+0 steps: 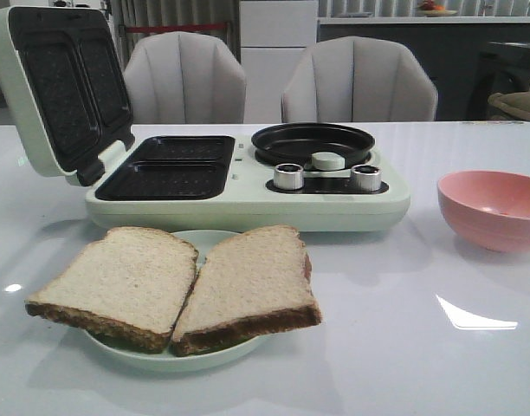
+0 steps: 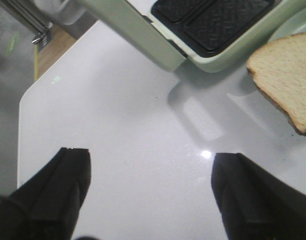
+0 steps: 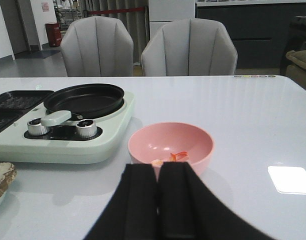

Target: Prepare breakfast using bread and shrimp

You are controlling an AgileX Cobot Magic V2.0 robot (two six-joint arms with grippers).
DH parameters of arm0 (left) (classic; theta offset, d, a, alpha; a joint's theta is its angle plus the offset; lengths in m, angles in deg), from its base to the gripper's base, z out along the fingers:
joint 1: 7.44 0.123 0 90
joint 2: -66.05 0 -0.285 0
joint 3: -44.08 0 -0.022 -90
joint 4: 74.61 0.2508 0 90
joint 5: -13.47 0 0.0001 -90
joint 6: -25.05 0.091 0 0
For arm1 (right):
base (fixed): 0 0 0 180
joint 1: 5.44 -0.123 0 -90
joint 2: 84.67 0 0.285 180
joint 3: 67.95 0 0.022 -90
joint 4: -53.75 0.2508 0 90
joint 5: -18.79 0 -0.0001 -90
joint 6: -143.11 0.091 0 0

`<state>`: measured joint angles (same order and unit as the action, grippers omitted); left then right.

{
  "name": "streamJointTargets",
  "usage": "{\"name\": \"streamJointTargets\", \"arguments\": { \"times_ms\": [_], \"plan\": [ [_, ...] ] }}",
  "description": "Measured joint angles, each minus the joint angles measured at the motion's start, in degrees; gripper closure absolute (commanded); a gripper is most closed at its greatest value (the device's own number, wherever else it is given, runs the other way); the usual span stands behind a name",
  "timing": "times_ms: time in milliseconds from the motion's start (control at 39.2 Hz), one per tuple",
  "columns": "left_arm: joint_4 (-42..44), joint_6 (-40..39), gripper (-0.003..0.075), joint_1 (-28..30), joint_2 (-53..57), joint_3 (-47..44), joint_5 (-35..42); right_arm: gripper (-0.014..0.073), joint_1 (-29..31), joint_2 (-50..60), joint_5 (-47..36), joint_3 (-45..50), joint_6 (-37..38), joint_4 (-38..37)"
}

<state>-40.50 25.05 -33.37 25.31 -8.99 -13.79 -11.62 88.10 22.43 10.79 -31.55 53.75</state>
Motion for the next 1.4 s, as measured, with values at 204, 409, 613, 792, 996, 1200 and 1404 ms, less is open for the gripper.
{"name": "streamJointTargets", "arguments": {
  "times_ms": [204, 409, 613, 792, 996, 1200, 1404],
  "plan": [
    [9.3, -2.8, 0.0176, -10.7, -8.6, 0.0, -0.9, 0.0459, 0.0, 0.0, 0.0, 0.0, 0.0, 0.0],
    [16.8, -3.4, 0.0176, -18.2, -18.4, 0.0, -0.8, 0.0459, 0.0, 0.0, 0.0, 0.0, 0.0, 0.0],
    [27.4, -10.5, 0.0176, -20.5, -28.1, 0.1, 0.8, 0.0459, 0.0, 0.0, 0.0, 0.0, 0.0, 0.0],
    [33.2, -13.7, 0.0176, -20.7, -35.2, 0.4, 1.9, 0.0459, 0.0, 0.0, 0.0, 0.0, 0.0, 0.0],
    [37.6, -16.0, 0.0176, -20.7, -41.4, 2.0, 2.7, 0.0459, 0.0, 0.0, 0.0, 0.0, 0.0, 0.0],
    [40.9, -17.0, 0.0176, -20.7, -46.0, 3.6, 4.8, 0.0459, 0.0, 0.0, 0.0, 0.0, 0.0, 0.0],
    [44.7, -17.1, 0.0176, -20.7, -50.6, 5.1, 5.3, 0.0459, 0.0, 0.0, 0.0, 0.0, 0.0, 0.0]
  ]
}}
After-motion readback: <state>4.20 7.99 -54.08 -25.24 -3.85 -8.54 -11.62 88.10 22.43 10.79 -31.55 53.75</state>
